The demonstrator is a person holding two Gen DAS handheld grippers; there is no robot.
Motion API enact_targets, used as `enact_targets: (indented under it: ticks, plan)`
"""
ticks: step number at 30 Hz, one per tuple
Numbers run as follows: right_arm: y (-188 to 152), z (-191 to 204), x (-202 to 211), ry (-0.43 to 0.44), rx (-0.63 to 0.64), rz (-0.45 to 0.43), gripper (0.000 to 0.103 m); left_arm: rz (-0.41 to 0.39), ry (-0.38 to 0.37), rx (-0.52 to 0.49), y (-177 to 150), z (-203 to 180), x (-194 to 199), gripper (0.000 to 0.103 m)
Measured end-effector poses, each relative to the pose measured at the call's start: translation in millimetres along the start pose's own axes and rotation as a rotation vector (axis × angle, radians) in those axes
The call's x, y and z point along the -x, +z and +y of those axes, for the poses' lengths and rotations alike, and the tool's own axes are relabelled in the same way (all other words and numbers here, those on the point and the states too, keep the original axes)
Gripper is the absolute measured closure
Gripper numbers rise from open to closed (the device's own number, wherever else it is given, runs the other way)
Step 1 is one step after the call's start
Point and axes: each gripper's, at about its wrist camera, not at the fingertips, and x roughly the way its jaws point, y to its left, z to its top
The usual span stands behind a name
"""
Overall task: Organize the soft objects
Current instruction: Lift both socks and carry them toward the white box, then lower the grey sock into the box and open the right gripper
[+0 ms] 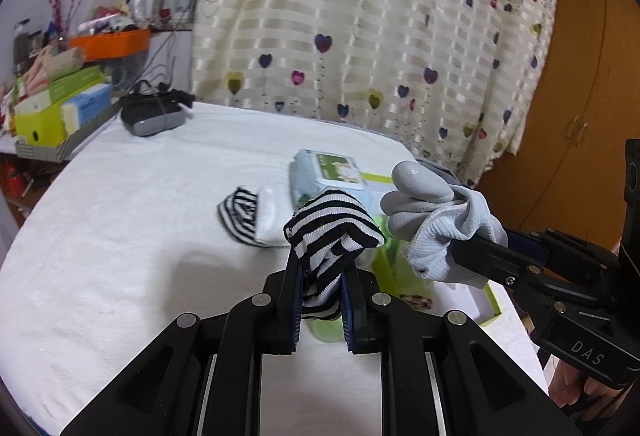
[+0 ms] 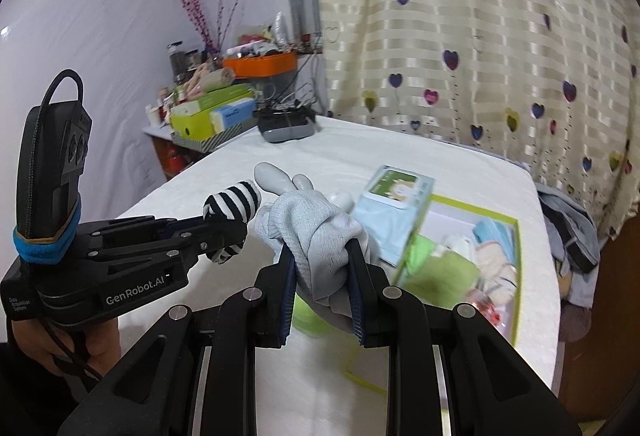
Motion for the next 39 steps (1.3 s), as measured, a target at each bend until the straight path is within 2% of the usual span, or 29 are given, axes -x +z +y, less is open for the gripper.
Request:
enact_targets:
  ticks: [13, 27, 39]
  plan:
    - [-13.9, -34.6, 22.0, -0.058, -0.08, -0.016, 0.079, 0.028, -0.046, -0.068, -2.8, -42.0, -14.2, 0.089]
    - [-32.4, -71.4, 33.4, -0.125, -0.154, -0.003, 0.079, 0.074, -0.086, -0.114, -9.5, -66.6, -33.8, 0.089]
    - [-61.7, -104.9, 21.7, -0.169, -0.228, 0.08, 0.079, 0.11, -0.111, -0.125, -13.1, -73.7, -49.8, 0.089]
